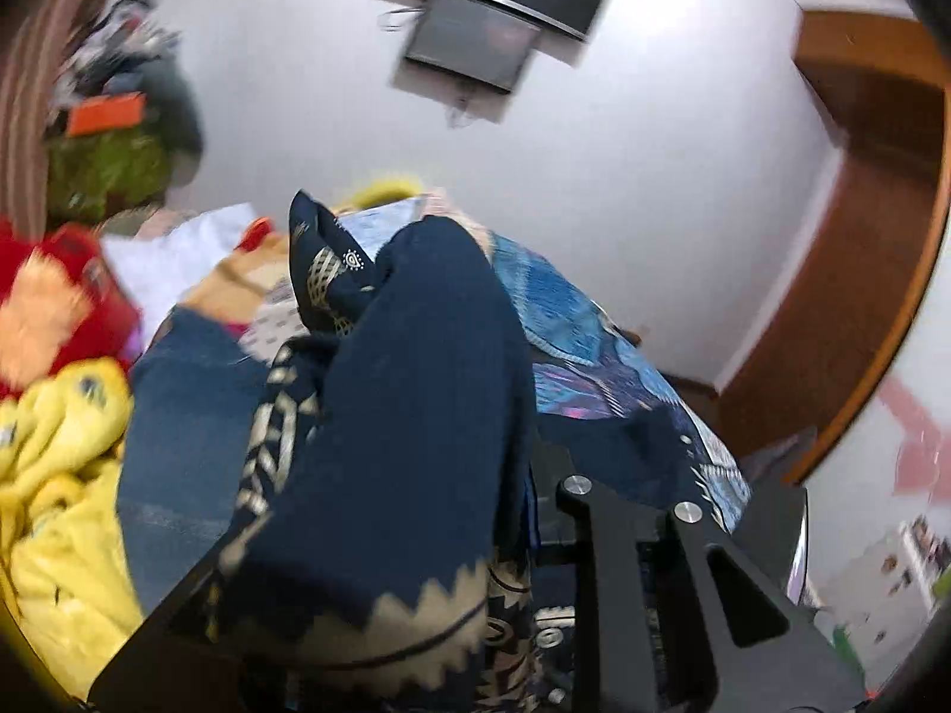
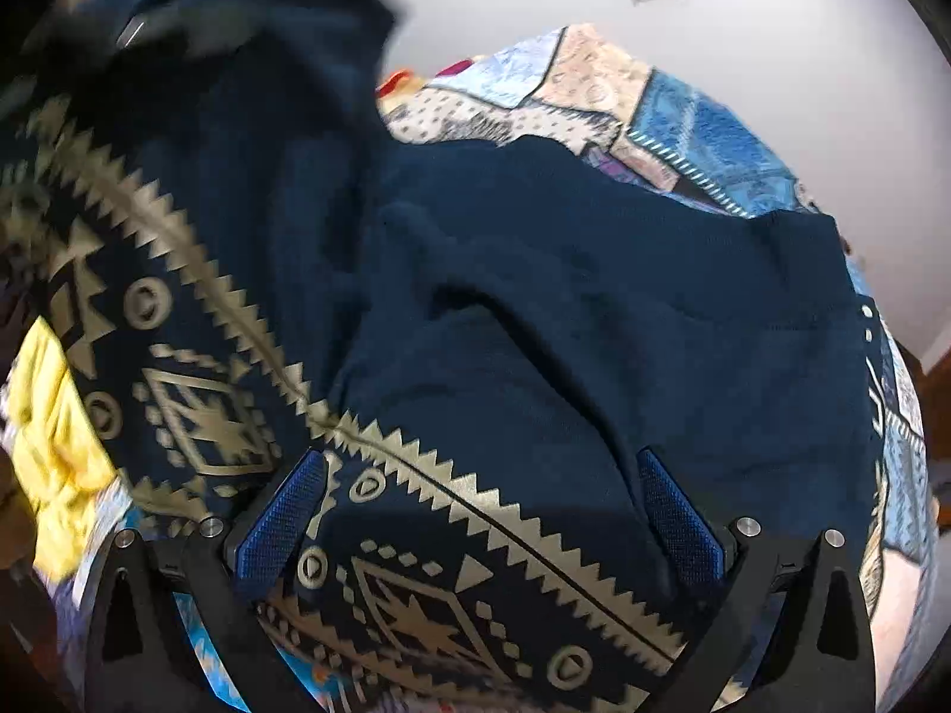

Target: Fold large clothes

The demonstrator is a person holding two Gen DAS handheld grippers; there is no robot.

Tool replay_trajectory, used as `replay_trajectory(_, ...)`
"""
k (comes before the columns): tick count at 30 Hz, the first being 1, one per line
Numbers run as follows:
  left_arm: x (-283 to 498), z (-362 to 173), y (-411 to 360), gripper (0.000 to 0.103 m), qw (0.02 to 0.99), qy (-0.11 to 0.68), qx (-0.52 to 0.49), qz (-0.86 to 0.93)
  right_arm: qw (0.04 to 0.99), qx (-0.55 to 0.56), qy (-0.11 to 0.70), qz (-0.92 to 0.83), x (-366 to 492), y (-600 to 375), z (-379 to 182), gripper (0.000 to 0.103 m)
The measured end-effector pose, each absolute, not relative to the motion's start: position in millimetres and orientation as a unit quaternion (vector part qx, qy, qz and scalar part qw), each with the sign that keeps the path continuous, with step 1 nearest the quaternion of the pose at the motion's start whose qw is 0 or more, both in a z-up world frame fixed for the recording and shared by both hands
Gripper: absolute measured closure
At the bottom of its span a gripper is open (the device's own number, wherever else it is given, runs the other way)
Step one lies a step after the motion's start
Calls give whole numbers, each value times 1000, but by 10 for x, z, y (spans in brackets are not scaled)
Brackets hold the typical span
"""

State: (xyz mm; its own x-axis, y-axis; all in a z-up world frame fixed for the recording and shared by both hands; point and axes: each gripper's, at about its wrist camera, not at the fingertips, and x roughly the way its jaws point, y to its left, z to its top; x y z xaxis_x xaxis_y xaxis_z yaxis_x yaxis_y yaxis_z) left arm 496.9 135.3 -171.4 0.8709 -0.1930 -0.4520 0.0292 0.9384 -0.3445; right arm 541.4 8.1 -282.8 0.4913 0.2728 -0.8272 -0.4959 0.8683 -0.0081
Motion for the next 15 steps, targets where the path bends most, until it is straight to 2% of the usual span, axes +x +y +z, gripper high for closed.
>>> replay_trajectory(4,5062,-1506,901,81,954,248,-138,-98,871,-77,433,219,5212,-478,-2517,0)
replay_trajectory(8,5122,-1444,351,81,952,255,-99,-135,896,-92,407,153,4957,-1164,-2264,0)
replay_trajectory(15,5081,-1881,-500,81,931,317,-16,-180,906,-86,407,76,4654,-2136,-2104,0)
